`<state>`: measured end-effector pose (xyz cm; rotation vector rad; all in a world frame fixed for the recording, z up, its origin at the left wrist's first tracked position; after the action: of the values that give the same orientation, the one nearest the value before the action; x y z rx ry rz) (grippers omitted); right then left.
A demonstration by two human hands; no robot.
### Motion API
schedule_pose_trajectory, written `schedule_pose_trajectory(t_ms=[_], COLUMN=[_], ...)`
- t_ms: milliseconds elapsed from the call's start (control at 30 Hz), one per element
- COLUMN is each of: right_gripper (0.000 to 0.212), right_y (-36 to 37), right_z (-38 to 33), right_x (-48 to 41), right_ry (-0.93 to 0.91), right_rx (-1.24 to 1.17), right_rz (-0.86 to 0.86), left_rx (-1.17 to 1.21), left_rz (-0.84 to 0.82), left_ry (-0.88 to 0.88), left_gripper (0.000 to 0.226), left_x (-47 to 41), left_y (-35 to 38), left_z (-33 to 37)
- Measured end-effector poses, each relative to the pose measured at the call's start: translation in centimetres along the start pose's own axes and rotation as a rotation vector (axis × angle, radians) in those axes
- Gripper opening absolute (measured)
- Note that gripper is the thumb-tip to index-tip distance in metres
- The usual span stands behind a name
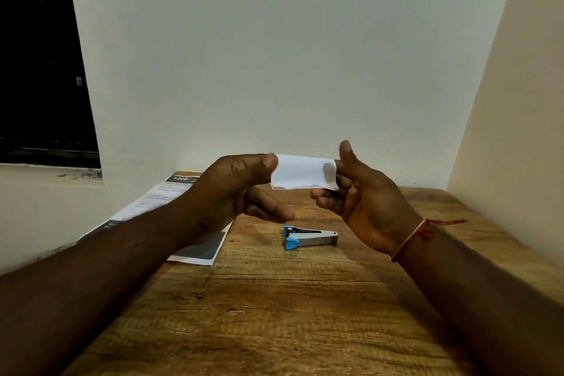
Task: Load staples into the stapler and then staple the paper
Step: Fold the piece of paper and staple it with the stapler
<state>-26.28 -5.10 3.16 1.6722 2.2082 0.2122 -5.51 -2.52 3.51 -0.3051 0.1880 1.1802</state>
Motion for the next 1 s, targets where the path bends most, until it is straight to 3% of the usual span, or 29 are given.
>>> schedule_pose_trajectory(t_ms=[100, 267, 400, 667, 733, 867, 1000], right_gripper=[0.078, 0.099, 0.103, 0.096, 0.095, 0.092, 0.101], right_y=[-0.9, -2.2, -2.0, -1.8, -1.9, -1.9, 0.4], right_z=[0.2, 0.7, 1.4, 1.7, 1.7, 1.1, 1.0], right_x=[-0.1, -0.7, -0.6, -0.7, -0.8, -1.1, 0.0], right_ry=[0.089, 0.174, 0.200, 0.214, 0.197, 0.145, 0.165], right_rx=[-0.040, -0.059, -0.012, 0.017, 0.029, 0.042, 0.137], right_rz=[0.069, 0.119, 0.112, 0.083, 0.091, 0.056, -0.173], left_rx=[0.232, 0.542, 0.599, 0.608, 0.568, 0.320, 0.190], left_rz=[-0.236, -0.659, -0.760, -0.686, -0.604, -0.164, 0.202], left_ry=[-0.090, -0.097, -0.068, -0.040, -0.062, -0.139, -0.145], left_gripper=[0.118, 0.137, 0.143, 0.148, 0.147, 0.132, 0.116], left_x=[0.3, 2.4, 3.7, 2.9, 2.3, 0.4, -0.8], left_y=[1.6, 5.5, 8.4, 8.0, 7.5, 4.0, -0.4], left_z=[0.4, 3.0, 3.6, 3.2, 2.7, 0.4, -1.4])
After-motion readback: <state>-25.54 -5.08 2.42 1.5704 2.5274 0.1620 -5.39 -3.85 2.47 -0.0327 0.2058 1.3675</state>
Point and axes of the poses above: each hand's wrist, its own x-axis away from the middle knuckle, its own y-axis out of the palm, z = x × y, the point moved 7 cm from there along -x, towards the middle knuckle, and after that the axes turned 4 degrees about -x, right-handed, at the moved point
